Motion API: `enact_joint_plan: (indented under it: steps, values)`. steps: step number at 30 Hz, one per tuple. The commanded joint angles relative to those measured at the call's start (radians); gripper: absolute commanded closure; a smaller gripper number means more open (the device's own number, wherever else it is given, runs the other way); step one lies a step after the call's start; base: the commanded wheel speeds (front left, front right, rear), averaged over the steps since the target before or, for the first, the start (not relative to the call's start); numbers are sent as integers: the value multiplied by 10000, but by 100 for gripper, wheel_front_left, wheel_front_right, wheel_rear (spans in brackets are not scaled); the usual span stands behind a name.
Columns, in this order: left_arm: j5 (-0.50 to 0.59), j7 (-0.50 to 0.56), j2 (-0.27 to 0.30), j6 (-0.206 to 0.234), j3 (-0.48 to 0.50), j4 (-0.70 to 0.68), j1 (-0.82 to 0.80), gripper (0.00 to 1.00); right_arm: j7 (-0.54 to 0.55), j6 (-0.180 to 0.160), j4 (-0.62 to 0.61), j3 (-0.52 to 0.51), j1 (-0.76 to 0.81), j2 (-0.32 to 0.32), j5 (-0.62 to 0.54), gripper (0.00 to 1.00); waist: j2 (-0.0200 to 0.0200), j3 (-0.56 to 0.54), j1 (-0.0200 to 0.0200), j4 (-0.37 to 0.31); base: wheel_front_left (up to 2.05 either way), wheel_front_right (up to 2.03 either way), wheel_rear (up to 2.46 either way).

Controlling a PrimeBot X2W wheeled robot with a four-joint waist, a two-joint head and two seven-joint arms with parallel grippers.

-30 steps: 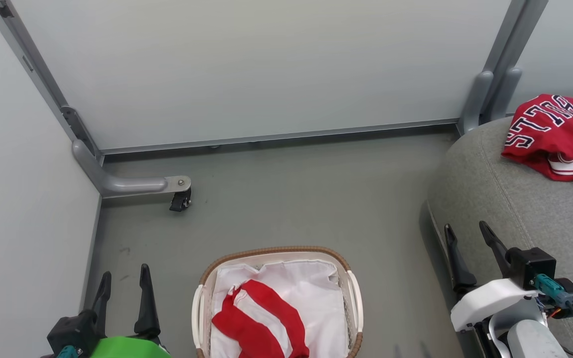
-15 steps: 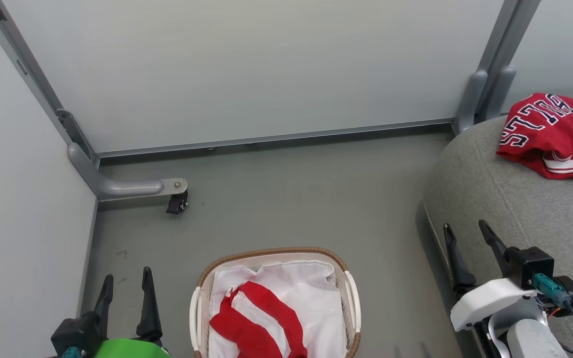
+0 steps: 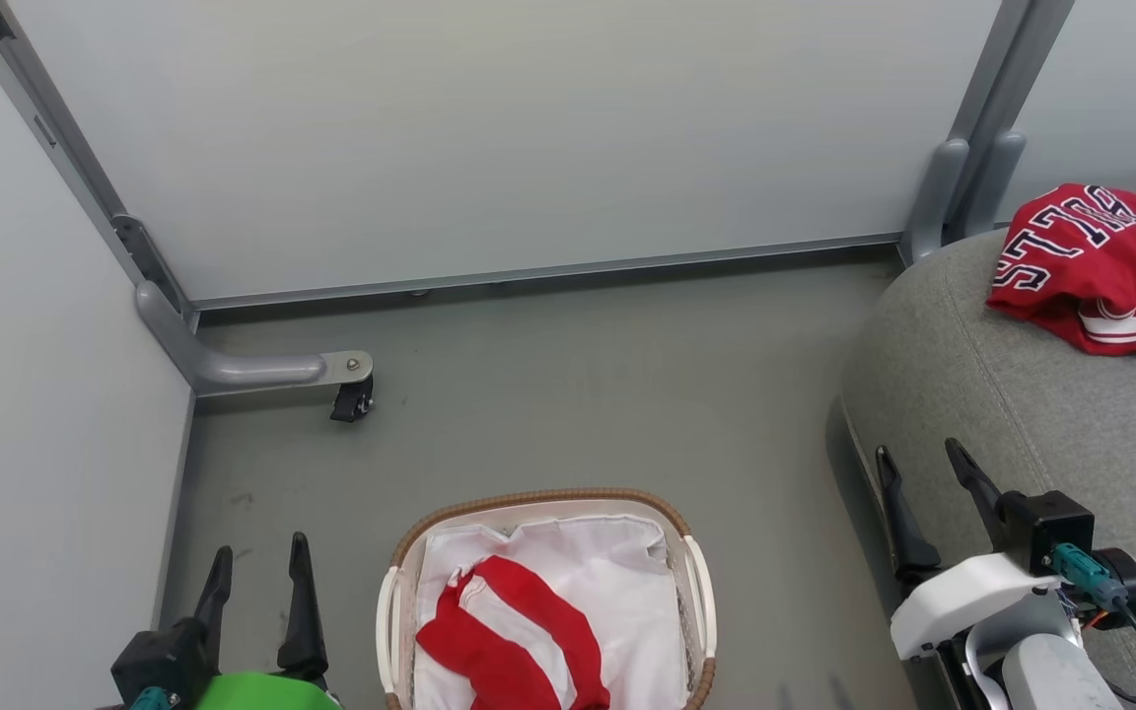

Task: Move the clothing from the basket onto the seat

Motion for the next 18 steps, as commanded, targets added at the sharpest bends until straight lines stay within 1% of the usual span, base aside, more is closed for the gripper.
enact_joint_plan:
  steps: [1,6,10,14,18]
  values:
    - [111,-8,10,-53,-58,41,-162,0,-24,-14,-15,-14,44,-42,-5,0,0,47,1,-15,0,0,0]
    - [389,-8,11,-144,-399,258,-605,0,-24,-14,-114,-92,-204,-42,-58,0,0,370,1,-76,0,0,0]
    - [574,-8,14,-222,-849,718,-1305,0,-24,-14,-206,-174,-474,-40,-115,0,0,833,1,-170,0,0,0]
    - [796,-8,16,-275,-1474,1629,-2218,0,-24,-14,-349,-221,-863,-40,-165,0,0,1519,1,-344,0,0,0]
    - [402,-7,20,-325,-2101,2974,-3184,0,-24,-14,-457,-133,-1379,-40,-163,0,0,2411,1,-656,0,0,0]
